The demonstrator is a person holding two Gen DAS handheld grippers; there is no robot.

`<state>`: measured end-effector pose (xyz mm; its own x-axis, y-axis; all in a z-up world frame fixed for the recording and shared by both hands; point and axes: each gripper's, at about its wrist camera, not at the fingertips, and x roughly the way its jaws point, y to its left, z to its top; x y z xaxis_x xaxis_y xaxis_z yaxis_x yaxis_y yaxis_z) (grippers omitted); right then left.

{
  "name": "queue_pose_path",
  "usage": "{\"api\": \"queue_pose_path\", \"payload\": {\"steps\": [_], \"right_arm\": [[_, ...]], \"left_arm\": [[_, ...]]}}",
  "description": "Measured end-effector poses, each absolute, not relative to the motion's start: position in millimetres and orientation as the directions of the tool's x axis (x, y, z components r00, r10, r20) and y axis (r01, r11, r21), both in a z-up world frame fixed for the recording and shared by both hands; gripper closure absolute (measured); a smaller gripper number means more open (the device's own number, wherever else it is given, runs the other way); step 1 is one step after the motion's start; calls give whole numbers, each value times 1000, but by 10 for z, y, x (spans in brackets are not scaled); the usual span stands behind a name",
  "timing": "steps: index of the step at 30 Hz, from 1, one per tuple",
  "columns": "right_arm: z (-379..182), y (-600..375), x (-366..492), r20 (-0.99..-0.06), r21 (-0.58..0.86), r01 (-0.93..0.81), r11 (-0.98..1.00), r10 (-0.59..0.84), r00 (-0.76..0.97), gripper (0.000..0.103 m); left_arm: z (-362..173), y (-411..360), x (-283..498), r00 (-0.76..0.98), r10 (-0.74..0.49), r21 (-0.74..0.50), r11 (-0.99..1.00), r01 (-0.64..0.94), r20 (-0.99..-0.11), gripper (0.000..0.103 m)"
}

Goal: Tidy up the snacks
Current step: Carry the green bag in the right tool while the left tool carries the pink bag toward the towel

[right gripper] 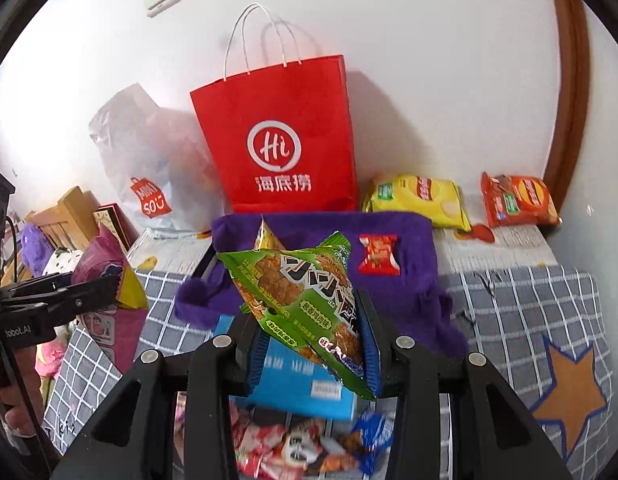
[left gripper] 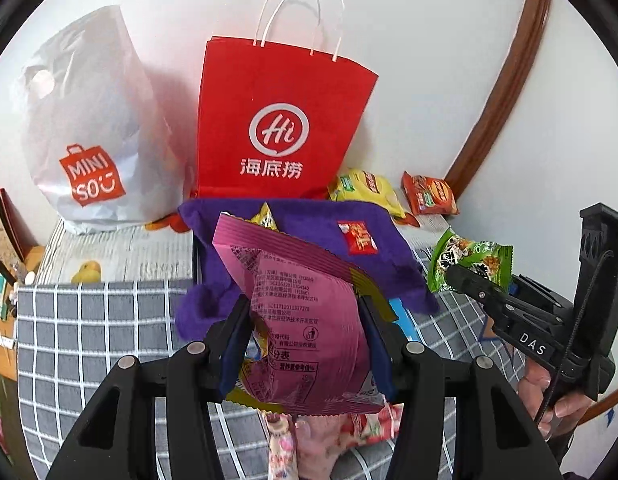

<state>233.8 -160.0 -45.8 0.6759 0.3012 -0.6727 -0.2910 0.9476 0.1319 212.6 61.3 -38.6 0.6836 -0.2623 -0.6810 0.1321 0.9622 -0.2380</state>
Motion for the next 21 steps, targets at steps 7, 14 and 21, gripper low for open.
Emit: {"api": "queue_pose_path", "payload": {"steps": [7, 14, 21], "right_arm": [[-335, -1485, 2711, -653, 122, -316, 941, 316, 689, 64], [-234, -1468, 3110, -632, 126, -320, 939, 324, 704, 64], [-319, -1536, 3422, -632, 145, -342, 929, 353, 690, 63]], "left_arm": [[-316, 670, 2516, 690, -248, -239, 965, 110, -680, 53], [-305, 753, 2902, 694, -233, -246, 966, 83, -681, 53], [-431, 824, 3147, 686, -237, -259, 963, 73, -688, 53]]}}
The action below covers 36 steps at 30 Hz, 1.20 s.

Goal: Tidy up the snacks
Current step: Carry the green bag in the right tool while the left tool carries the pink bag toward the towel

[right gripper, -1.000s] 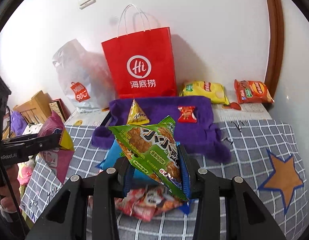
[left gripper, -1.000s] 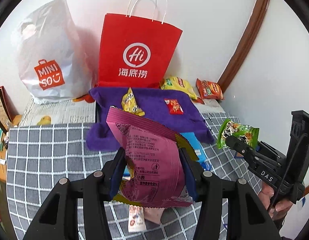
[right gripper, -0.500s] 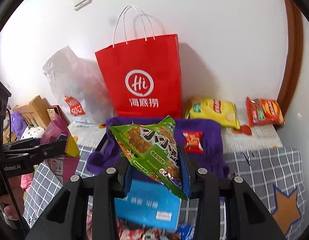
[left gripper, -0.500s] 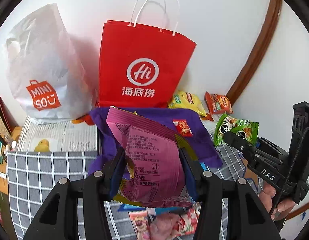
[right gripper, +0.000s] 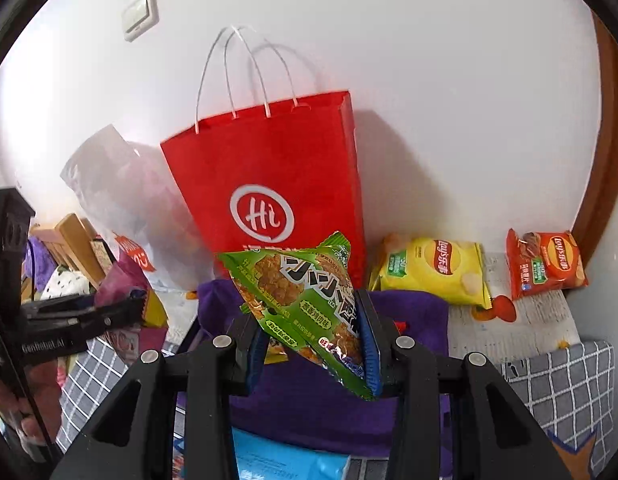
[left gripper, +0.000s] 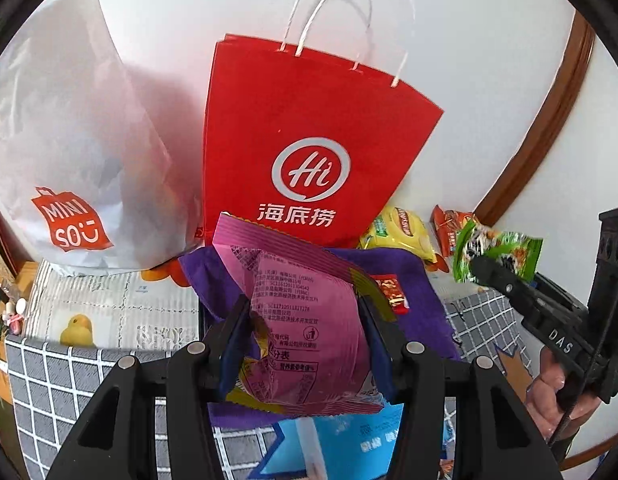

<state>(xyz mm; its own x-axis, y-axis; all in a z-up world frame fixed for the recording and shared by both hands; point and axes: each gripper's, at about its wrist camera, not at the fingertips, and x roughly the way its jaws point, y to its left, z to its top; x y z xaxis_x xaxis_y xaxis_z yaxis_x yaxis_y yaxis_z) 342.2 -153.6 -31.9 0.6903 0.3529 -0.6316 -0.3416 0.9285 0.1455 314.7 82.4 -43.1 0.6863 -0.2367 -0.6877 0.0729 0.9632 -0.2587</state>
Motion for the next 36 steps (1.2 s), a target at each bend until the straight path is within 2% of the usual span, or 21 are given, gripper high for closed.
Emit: {"api": "queue_pose_path", "payload": {"steps": [5, 14, 23, 29, 33, 36], "right_arm": [[-649, -1583, 3684, -718, 123, -310, 943, 301, 628, 64], [-1005, -1658, 3843, -800, 59, -370, 927, 266, 538, 64], [-1287, -1750, 3968, -849, 99, -363, 926, 269, 455, 64], [-1536, -1672, 4028, -881, 76, -364, 928, 233, 410, 64], [-1585, -1668, 4035, -872, 141, -362, 921, 288, 395, 63], [-1641, -1648, 4039, -884, 137, -361, 922, 278, 376, 63]], "left_arm": [[-712, 886, 3349, 641, -235, -279, 960, 34, -731, 53], [-1000, 964, 3497, 587, -223, -272, 962, 5, -779, 53], [-1257, 896, 3601, 533, -249, -292, 956, 3, -809, 53], [-1370, 770, 3651, 503, -251, -280, 960, 18, -827, 53], [-1388, 744, 3661, 496, -262, -292, 956, 17, -828, 53], [-1394, 734, 3663, 495, -268, -298, 954, 20, -827, 53]]}}
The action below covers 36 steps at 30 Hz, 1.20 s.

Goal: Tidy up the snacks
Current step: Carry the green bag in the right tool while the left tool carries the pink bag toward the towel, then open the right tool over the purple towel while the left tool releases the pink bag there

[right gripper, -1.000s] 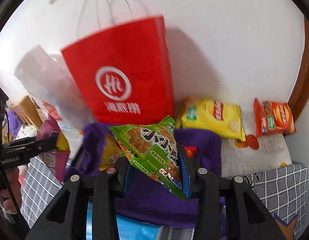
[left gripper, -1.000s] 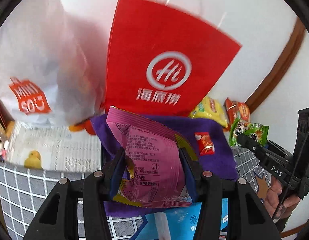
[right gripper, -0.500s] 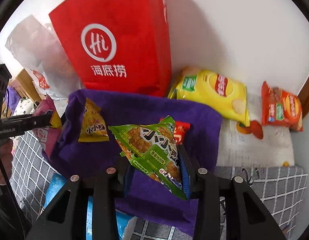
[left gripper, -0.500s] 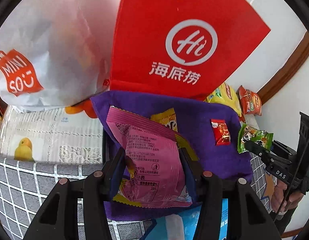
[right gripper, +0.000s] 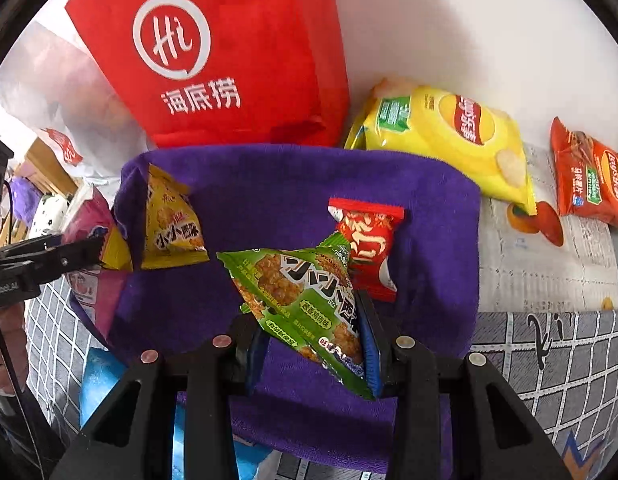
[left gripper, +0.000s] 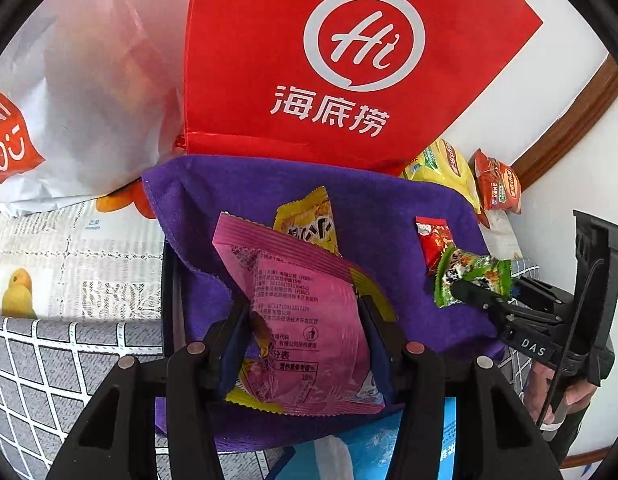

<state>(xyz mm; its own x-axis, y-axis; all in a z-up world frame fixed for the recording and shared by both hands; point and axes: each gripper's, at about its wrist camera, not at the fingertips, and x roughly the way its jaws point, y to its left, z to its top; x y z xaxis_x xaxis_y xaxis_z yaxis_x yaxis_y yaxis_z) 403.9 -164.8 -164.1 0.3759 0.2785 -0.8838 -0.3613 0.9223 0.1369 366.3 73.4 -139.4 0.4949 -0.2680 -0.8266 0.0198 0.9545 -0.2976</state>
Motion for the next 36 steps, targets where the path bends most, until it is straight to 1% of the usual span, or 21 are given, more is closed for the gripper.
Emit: {"api": "queue_pose_path", "payload": {"steps": [20, 22, 24, 25, 27, 30, 31, 33, 34, 35, 36], "right_arm": [[-1768, -1517, 4047, -909, 69, -381, 922, 215, 357, 62], [-1758, -1509, 4039, -911, 78, -385, 920, 223, 348, 59], [-1738, -1518, 4038, -911, 99, -385, 918, 238, 335, 48], [-1717, -1530, 4032, -908, 110, -381, 918, 249, 337, 46], [-1663, -1552, 4015, -899, 118, -370, 922, 257, 354, 39], [-1612, -1585, 4002, -897, 113, -357, 927, 250, 365, 38], [-1602, -1596, 3999, -896, 114, -353, 929, 249, 367, 38], [-1558, -1641, 3984, -894, 123, -340, 932, 253, 371, 38], [-1531, -1659, 3973, -890, 132, -334, 933, 260, 374, 38], [-1511, -1670, 3962, -887, 139, -331, 933, 266, 377, 37], [-1489, -1679, 3955, -884, 146, -328, 933, 272, 381, 37]], "left_arm": [[-1501, 530, 3723, 458, -254, -272, 962, 27, -852, 52], [-1503, 528, 3718, 459, -256, -275, 961, 26, -851, 52], [-1508, 529, 3717, 456, -257, -276, 961, 26, -852, 52], [-1510, 524, 3715, 455, -256, -274, 961, 29, -853, 52], [-1510, 524, 3710, 457, -253, -270, 962, 29, -853, 52], [-1498, 521, 3701, 459, -258, -274, 961, 32, -850, 52], [-1492, 527, 3697, 459, -260, -276, 961, 32, -850, 51], [-1471, 534, 3691, 460, -263, -280, 959, 33, -848, 42], [-1439, 542, 3680, 468, -271, -287, 957, 38, -841, 33], [-1409, 544, 3667, 475, -275, -291, 956, 43, -836, 27], [-1375, 547, 3652, 484, -277, -291, 956, 48, -830, 26]]}}
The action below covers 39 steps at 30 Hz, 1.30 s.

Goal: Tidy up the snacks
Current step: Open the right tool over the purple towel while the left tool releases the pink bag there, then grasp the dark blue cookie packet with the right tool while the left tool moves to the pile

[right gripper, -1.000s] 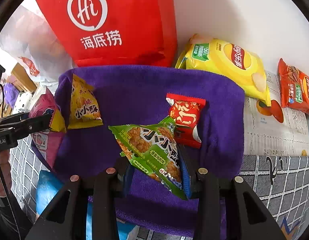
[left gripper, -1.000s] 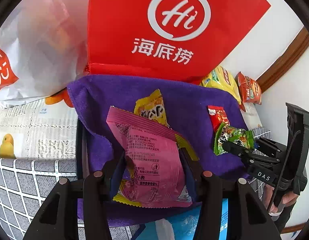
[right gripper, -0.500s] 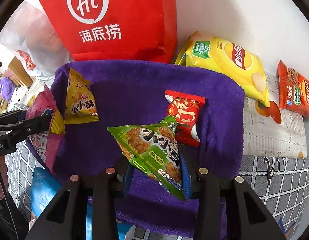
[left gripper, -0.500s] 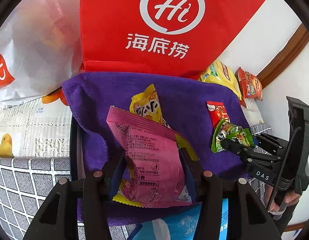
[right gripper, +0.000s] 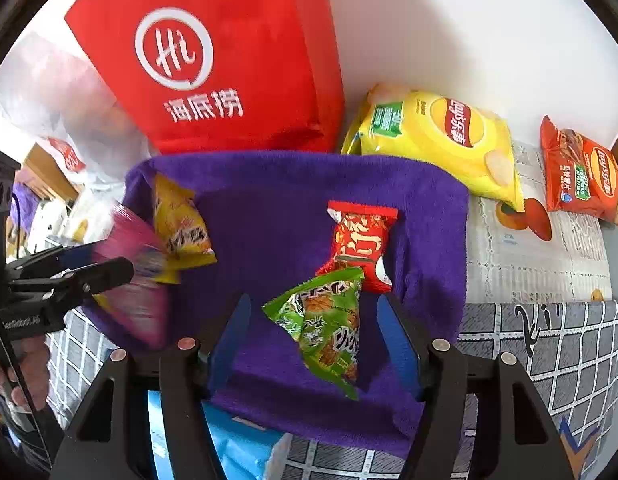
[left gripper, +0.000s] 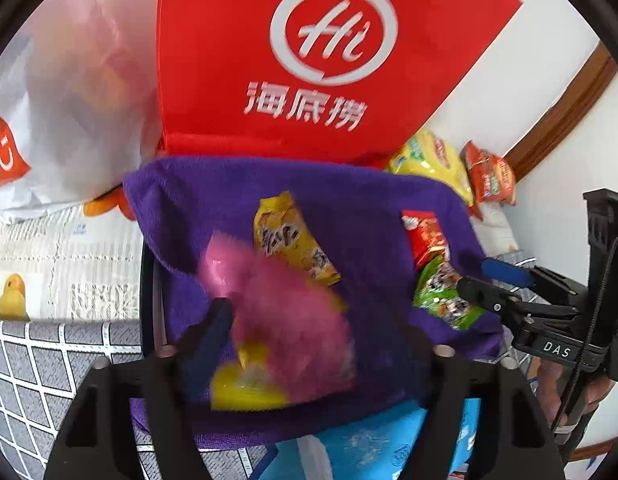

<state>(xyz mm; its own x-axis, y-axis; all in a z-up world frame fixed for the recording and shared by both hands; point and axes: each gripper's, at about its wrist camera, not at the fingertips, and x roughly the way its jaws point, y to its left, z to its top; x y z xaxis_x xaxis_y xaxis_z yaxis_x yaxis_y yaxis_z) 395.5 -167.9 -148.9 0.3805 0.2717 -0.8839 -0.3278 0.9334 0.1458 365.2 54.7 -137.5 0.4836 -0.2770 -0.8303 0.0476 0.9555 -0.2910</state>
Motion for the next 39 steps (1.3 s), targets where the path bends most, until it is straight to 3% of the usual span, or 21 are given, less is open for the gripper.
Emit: {"api": "queue_pose_path", "payload": {"steps": [8, 22, 29, 39], "right_arm": [[-1275, -1693, 3869, -859, 212, -323, 923, 333, 390, 37], [-644, -1572, 3528, -715, 66, -320, 945, 268, 646, 37], [-514, -1555, 3348, -707, 109, -316, 942, 297, 642, 37], [-658, -1935, 2744, -755, 63, -225, 972, 194, 626, 37]], "left_arm": [[-1124, 598, 3558, 531, -272, -286, 956, 58, -803, 23], [-793, 704, 3378, 604, -324, -341, 936, 91, -728, 23], [-633, 751, 3265, 642, -293, -309, 947, 91, -709, 23], [-335, 534, 2995, 651, -366, -305, 929, 211, -665, 23]]}}
